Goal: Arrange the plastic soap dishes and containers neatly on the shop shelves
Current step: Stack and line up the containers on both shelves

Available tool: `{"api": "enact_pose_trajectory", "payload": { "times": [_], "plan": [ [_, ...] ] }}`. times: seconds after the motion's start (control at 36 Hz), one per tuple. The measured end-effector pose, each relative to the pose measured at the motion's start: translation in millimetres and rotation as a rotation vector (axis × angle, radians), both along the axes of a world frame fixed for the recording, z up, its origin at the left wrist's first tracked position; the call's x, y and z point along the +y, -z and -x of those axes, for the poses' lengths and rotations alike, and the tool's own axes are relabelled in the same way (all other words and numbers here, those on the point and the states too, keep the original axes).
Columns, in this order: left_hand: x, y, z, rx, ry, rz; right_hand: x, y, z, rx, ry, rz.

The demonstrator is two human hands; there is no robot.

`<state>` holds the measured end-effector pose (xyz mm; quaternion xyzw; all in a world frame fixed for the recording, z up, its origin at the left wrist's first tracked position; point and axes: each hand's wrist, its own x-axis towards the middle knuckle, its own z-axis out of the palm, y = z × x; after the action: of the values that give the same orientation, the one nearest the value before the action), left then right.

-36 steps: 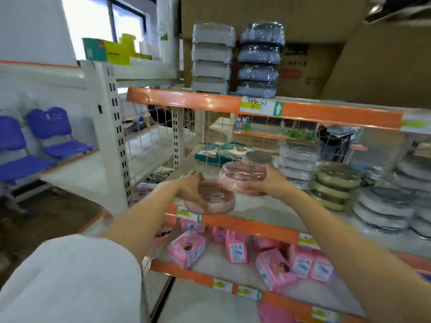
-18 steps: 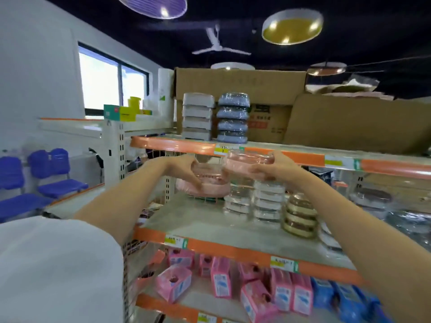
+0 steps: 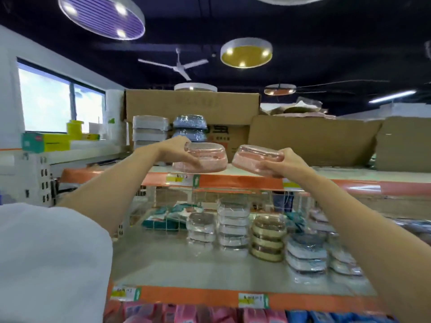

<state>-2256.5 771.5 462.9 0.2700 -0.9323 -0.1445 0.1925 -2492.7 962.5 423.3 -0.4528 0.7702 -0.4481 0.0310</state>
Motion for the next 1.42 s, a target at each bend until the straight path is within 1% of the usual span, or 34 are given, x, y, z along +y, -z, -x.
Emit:
{"api": "enact_pose_trajectory", "payload": {
  "times": [0.11,0.19,0.33,0.5,0.61,0.72,0.89,1.06,1.14,1.28,1.42],
  "plan": [
    [-24.3,-3.5,25.1,0.008,0.012,-0.001,-12.7,-6.5,24.9,-0.018,0.006,0.016],
    [-47.9,0.4,43.5,0.014,0.007,0.015,-32.8,-9.2,41.6,0.004,0.051,-0.016],
    [-99.4,9.2,69.6,-0.026,-0.009,0.008,-78.5,-15.6,63.1,0.020,0.055,-0.074],
    [-147.8,13.1,85.3,-0.065,-0.057,-0.019,-139.7,-23.0,95.1,0.110,0.057,-0.189],
    [-182.7,10.3,94.3,-0.067,-0.078,0.000,-176.3,-27.5,106.8,0.181,0.080,-0.274],
    [-202.2,10.9,97.4,-0.047,-0.073,-0.033,-206.9,-25.5,120.4,0.183,0.090,-0.353],
    [-209.8,17.6,94.0,-0.004,-0.066,-0.039,-241.9,-20.7,118.8,0.232,0.060,-0.410],
    [-204.3,12.2,85.3,-0.038,-0.098,-0.020,-250.8,-11.1,122.6,0.258,-0.032,-0.518],
    [-196.5,7.9,82.3,-0.054,-0.121,-0.011,-249.1,-8.2,123.8,0.263,-0.067,-0.534],
    [-184.2,4.8,83.4,-0.058,-0.135,-0.032,-248.6,-7.9,128.4,0.229,-0.116,-0.555],
    [-171.5,-2.3,99.2,-0.072,-0.127,-0.001,-248.1,-16.0,131.0,0.179,-0.146,-0.586]
  ]
}}
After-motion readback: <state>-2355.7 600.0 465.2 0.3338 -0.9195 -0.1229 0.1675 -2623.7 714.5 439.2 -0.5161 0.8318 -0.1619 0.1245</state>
